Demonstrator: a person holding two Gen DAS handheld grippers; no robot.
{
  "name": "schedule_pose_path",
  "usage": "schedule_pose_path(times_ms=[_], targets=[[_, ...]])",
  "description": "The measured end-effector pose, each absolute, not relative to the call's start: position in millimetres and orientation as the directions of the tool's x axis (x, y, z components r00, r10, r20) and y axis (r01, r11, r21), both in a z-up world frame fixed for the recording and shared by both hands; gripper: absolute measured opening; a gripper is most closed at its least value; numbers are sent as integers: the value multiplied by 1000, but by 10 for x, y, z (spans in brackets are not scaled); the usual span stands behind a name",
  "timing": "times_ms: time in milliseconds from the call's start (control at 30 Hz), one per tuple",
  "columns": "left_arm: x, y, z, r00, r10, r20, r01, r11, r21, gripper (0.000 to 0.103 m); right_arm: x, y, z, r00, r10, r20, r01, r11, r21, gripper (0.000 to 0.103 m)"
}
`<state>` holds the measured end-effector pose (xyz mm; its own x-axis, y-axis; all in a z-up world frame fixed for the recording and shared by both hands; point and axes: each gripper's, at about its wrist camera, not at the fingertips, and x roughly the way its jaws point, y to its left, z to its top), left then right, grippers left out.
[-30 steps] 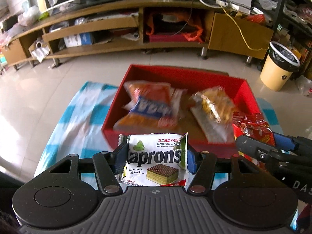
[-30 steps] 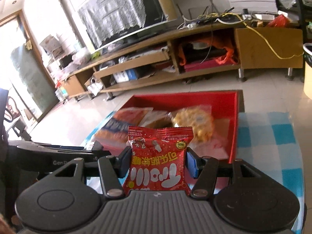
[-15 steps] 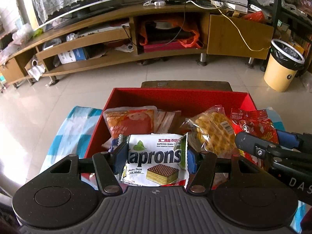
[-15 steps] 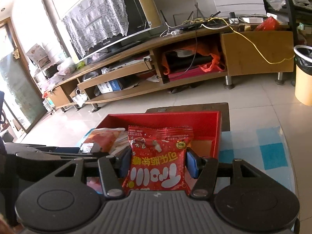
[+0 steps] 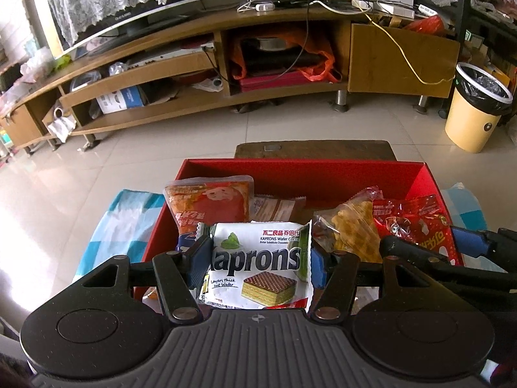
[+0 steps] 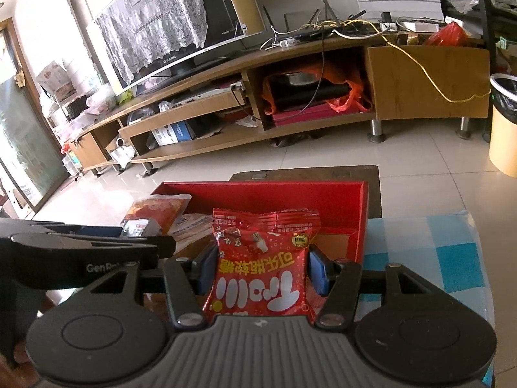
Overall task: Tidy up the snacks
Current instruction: 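Open both tools to release the Aprons packet and chip bag into the box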
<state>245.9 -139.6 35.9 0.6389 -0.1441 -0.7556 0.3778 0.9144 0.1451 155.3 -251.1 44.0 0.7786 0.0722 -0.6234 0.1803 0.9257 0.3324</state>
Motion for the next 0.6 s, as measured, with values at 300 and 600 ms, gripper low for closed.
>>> schedule_pose_path(times_ms=[300, 600], targets=[[2547, -1441, 264, 653, -111, -750, 367, 912, 185, 68, 1695, -2487, 329, 758, 61, -650, 183, 936, 301, 53], [2591, -1477, 177, 671, -77, -738, 361, 902, 235, 71, 1787, -2459, 252, 747, 37, -664, 175, 952, 250, 54]])
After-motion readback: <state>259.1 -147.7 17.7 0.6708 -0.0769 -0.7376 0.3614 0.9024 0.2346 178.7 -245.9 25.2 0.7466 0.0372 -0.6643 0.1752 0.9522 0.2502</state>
